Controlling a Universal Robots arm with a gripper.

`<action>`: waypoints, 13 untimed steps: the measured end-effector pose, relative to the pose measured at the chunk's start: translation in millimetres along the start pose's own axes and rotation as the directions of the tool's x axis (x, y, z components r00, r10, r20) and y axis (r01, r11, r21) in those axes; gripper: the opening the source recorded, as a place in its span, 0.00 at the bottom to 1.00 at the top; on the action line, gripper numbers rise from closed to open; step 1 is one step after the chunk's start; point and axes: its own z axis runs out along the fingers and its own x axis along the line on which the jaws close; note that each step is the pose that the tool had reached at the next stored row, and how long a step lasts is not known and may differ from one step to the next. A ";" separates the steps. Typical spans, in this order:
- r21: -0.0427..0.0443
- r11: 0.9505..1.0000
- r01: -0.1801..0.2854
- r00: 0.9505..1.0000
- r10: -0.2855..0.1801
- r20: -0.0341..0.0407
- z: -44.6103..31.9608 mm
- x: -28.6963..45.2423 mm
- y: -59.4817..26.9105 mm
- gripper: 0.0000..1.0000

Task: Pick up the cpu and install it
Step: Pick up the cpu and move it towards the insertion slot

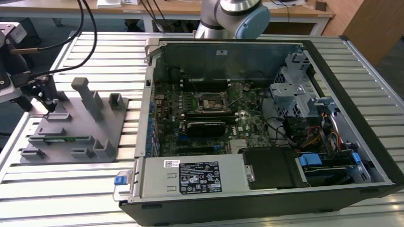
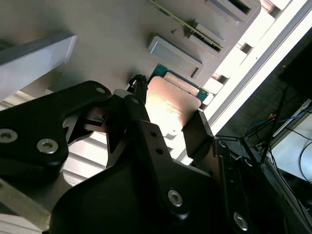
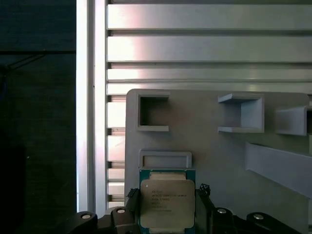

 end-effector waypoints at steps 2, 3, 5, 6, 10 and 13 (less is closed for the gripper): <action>0.000 1.000 0.000 1.000 0.000 0.000 -2.6 0.0 0.1 0.54; 0.000 1.000 0.000 1.000 0.000 0.000 -3.8 0.0 0.1 0.54; 0.000 1.000 0.000 1.000 0.000 0.000 -5.6 0.0 0.1 0.54; 0.000 1.000 0.000 1.000 0.000 0.000 -6.4 -0.1 0.1 0.54; 0.000 1.000 0.000 1.000 0.000 0.000 -8.7 -0.1 0.2 0.54; 0.000 1.000 0.000 1.000 0.000 0.000 -10.7 -0.1 0.2 0.54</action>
